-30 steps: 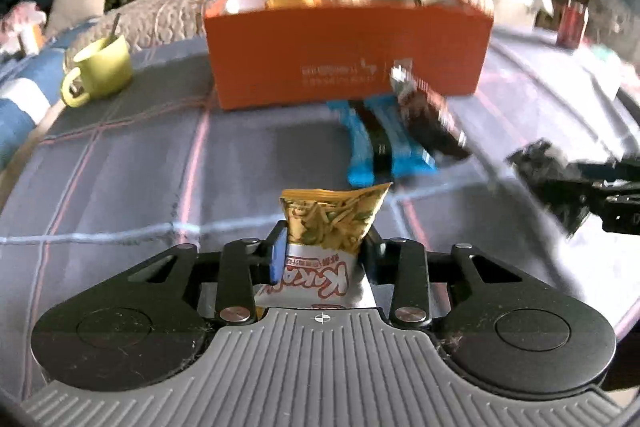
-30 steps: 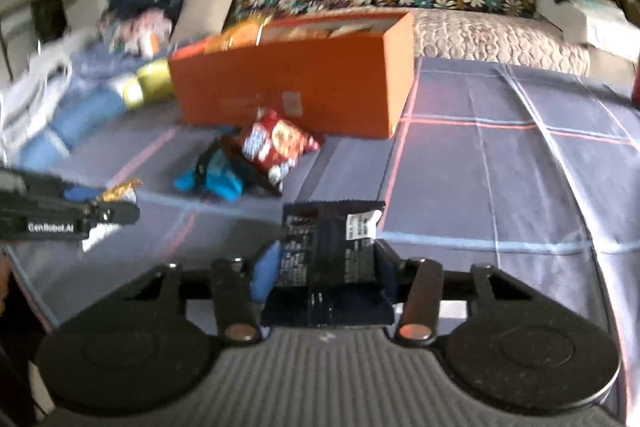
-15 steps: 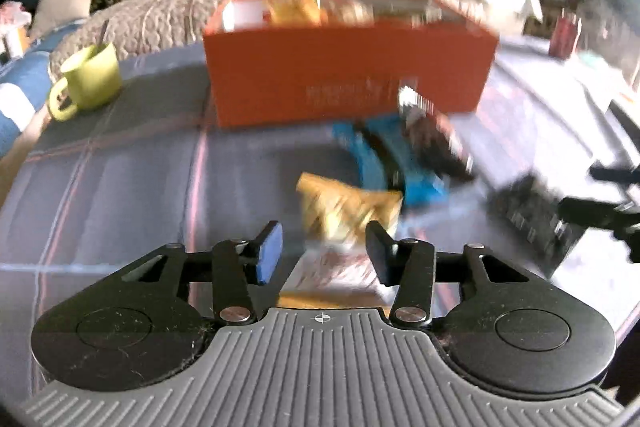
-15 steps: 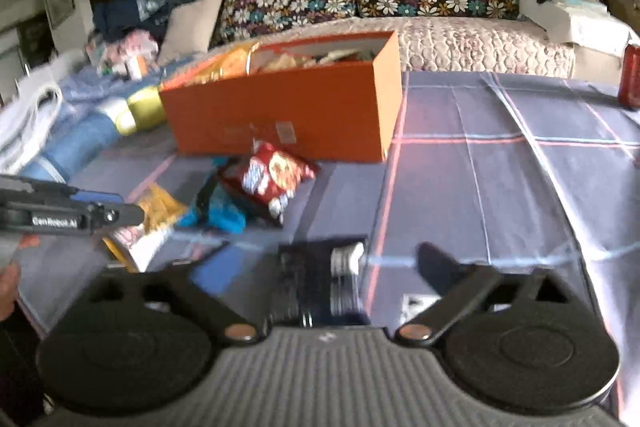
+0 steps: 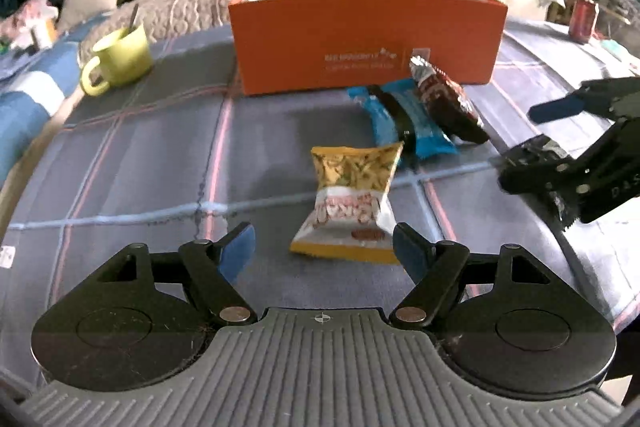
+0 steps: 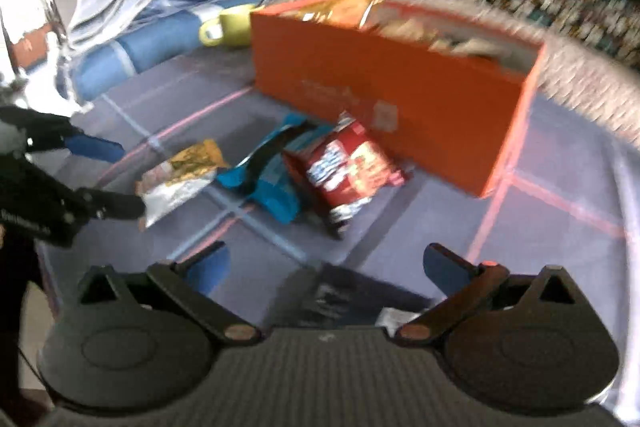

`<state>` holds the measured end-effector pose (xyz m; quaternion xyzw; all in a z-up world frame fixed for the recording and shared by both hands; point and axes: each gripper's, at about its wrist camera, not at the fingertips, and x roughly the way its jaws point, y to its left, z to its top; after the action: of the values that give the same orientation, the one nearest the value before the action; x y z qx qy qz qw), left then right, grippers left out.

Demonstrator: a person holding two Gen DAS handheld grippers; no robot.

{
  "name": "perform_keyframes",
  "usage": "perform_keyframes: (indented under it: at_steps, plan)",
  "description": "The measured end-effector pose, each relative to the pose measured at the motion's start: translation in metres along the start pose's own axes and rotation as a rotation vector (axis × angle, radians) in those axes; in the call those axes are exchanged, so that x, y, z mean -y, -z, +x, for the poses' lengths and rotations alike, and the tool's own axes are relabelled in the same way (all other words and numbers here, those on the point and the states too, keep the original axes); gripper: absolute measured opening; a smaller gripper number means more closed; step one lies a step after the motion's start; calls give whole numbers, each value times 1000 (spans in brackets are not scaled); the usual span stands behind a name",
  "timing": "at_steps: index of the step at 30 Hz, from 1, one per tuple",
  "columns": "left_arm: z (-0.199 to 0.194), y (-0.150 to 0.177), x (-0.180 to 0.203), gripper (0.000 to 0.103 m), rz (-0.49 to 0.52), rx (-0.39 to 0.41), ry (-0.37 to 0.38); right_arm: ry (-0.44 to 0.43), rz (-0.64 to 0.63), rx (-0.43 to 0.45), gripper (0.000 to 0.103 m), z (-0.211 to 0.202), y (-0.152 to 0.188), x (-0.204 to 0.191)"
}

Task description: Organize snacks

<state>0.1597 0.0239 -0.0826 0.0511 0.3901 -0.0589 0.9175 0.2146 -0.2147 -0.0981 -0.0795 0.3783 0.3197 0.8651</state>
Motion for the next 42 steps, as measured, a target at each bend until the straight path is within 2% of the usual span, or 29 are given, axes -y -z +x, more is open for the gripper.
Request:
perform_keyframes:
  at_steps: [3, 7, 10, 14, 18, 20, 25, 28, 31, 34, 36, 38, 39, 40, 42]
  plan:
    - [1, 0, 1, 65, 10, 0, -5, -9, 77, -10, 102, -8, 18, 2]
    - [3, 1, 1, 65, -7, -7, 26, 43, 205, 8, 102, -40, 46, -2]
    - [4, 5, 5, 65, -9, -13, 40, 43, 289, 38, 103, -58, 62, -11]
    - [0, 5, 10, 67, 22, -2, 34, 139, 212, 78, 103, -64, 58, -26]
    - [-2, -5, 9, 81, 46, 39, 31, 132, 154, 45, 102, -47, 47, -27]
    - [3, -12, 9, 81, 53, 41, 29, 133, 152, 23, 102, -37, 49, -28]
    - [31, -21, 8, 79, 57, -3, 57, 175, 105, 57, 102, -31, 56, -34]
    - [44, -22, 11, 74, 74, -22, 40, 214, 62, 77, 102, -29, 61, -38]
    - [47, -20, 10, 74, 60, -21, 49, 222, 76, 87, 102, -29, 61, -36]
    - [47, -21, 6, 74, 36, -32, 60, 221, 130, 43, 102, -31, 52, -30]
    - [46, -21, 4, 72, 34, -31, 60, 188, 202, 79, 102, -38, 53, -24]
    - [46, -20, 3, 72, 31, -29, 63, 213, 199, 78, 102, -36, 56, -25]
    - [47, -20, 3, 68, 27, -29, 68, 249, 164, 66, 97, -34, 55, -30]
    - [46, -21, 2, 63, 18, -30, 83, 274, 133, 57, 85, -33, 55, -35]
    - [42, -22, 2, 12, 18, -18, 89, 261, 147, 66, 70, -39, 55, -35]
